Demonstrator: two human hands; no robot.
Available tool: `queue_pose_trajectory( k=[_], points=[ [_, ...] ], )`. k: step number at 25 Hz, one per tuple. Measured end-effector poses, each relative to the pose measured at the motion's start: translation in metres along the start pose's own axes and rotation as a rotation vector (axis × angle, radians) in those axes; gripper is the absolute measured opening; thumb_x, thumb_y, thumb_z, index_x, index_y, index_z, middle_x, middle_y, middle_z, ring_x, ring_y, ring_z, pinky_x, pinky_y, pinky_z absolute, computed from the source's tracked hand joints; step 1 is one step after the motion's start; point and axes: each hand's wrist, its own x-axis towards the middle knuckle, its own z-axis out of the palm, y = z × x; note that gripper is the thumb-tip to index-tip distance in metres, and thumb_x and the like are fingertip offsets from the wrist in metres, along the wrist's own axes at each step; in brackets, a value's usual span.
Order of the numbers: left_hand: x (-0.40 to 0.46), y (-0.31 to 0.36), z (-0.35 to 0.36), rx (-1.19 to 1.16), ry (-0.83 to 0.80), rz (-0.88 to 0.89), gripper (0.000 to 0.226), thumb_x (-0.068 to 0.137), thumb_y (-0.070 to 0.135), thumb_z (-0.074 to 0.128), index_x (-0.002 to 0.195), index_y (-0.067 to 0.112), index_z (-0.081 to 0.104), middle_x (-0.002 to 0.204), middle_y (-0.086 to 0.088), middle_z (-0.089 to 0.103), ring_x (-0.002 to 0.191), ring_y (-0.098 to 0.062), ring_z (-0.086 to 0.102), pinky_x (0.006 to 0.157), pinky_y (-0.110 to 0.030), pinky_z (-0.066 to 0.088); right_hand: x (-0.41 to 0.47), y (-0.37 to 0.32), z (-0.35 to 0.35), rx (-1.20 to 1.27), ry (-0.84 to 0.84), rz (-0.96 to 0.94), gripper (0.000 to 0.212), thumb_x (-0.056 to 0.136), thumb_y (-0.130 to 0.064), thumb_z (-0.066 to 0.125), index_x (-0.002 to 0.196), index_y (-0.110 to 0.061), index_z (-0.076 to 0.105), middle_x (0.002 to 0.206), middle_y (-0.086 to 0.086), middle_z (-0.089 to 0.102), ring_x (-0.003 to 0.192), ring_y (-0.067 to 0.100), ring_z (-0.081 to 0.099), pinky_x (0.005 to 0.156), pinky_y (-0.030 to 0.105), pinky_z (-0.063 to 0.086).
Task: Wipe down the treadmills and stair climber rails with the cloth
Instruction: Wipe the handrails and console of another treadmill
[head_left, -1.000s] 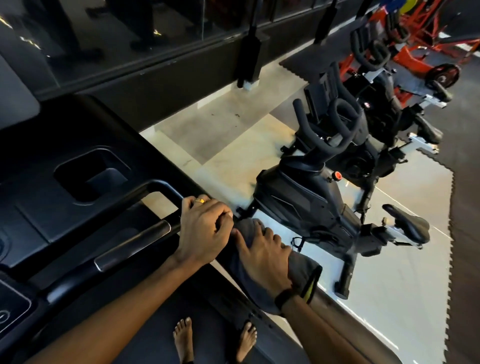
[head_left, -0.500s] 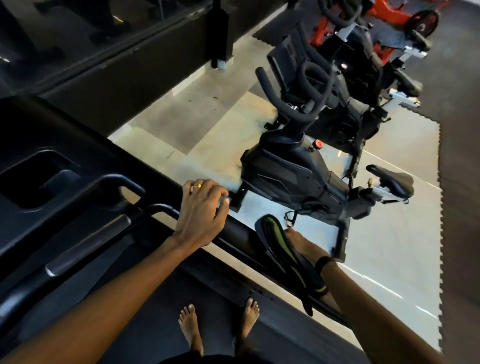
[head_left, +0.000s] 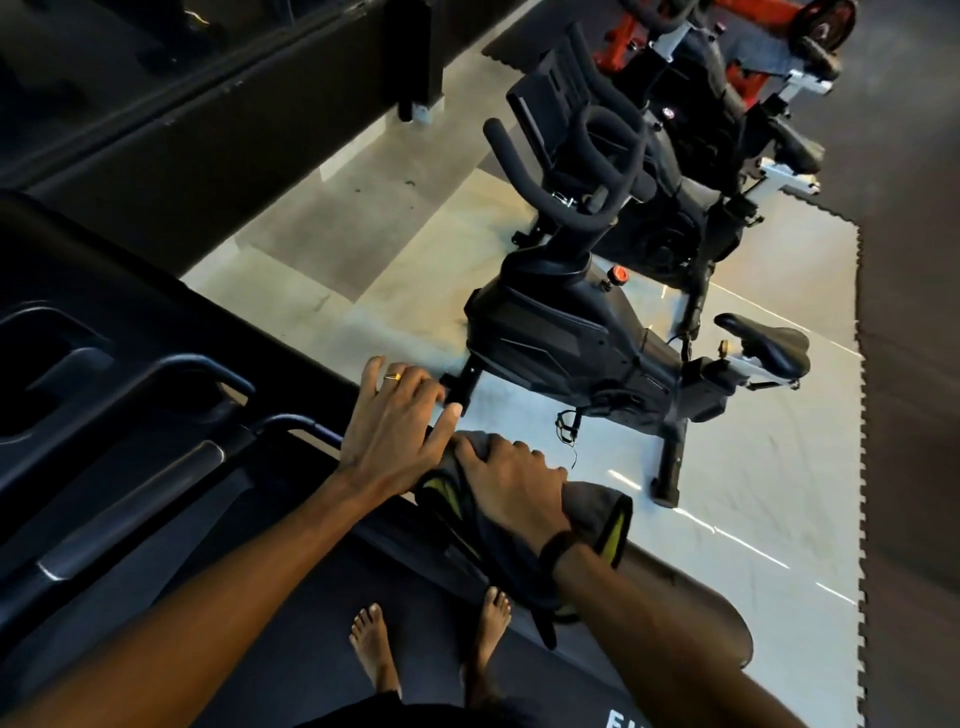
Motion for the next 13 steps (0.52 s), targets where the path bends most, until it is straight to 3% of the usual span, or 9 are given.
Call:
queue_pose_trajectory(
  k=[2,4,6,8,11,13],
  points=[
    [0.0,-0.004,-0.001,0.006,-0.007,0.006,0.045,0.099,0.043,0.033,0.092,0.012,0.066,0.095,-0.004,0.064,0.096,-0.027,0.057,0.11,-0.05,0.029,0.035,0.001,-0.012,0.184,-0.167,0.01,0.069,0.095,-0.072,0.027,0.137,-0.025,0.055,0.136,0.01,0.057,0.123,0.036,0.053,0.106,0.05,0.038],
    [-0.001,-0.004,-0.001,0.042,-0.028,0.025,0.045,0.099,0.042,0.031,0.092,0.013,0.065,0.095,-0.003,0.062,0.096,-0.026,0.055,0.112,-0.05,0.026,0.057,0.011,-0.017,0.232,-0.321,-0.02,0.062,0.103,-0.06,0.027,0.147,-0.02,0.046,0.148,0.013,0.048,0.132,0.034,0.047,0.111,0.042,0.035],
    [-0.003,-0.003,-0.002,0.052,-0.047,0.028,0.047,0.099,0.043,0.028,0.094,0.013,0.064,0.096,-0.003,0.061,0.099,-0.026,0.055,0.115,-0.05,0.022,0.06,0.038,-0.019,0.219,-0.393,-0.024,0.053,0.11,-0.041,0.023,0.152,-0.012,0.037,0.157,0.015,0.036,0.141,0.032,0.038,0.111,0.035,0.028],
    [-0.002,-0.002,-0.002,0.044,-0.056,0.035,0.048,0.099,0.043,0.027,0.097,0.012,0.064,0.099,-0.004,0.061,0.102,-0.027,0.055,0.117,-0.051,0.019,0.054,0.083,-0.017,0.287,-0.432,0.102,0.049,0.111,-0.031,0.021,0.15,-0.005,0.035,0.159,0.016,0.033,0.144,0.031,0.034,0.112,0.034,0.025],
    [0.0,0.001,-0.001,0.053,-0.014,0.112,0.046,0.096,0.04,0.033,0.099,0.009,0.067,0.1,-0.007,0.062,0.103,-0.03,0.058,0.118,-0.053,0.019,0.033,0.145,-0.017,0.298,-0.37,0.213,0.038,0.11,-0.023,0.027,0.13,-0.001,0.05,0.148,0.021,0.047,0.134,0.033,0.046,0.11,0.038,0.031],
    [0.004,0.011,-0.001,0.031,0.044,0.162,0.042,0.094,0.037,0.038,0.098,0.007,0.068,0.099,-0.007,0.063,0.102,-0.03,0.059,0.118,-0.052,0.019,0.01,0.164,-0.014,0.18,-0.203,0.185,0.037,0.108,-0.027,0.032,0.124,-0.003,0.056,0.136,0.022,0.056,0.124,0.035,0.054,0.099,0.04,0.041]
  ],
)
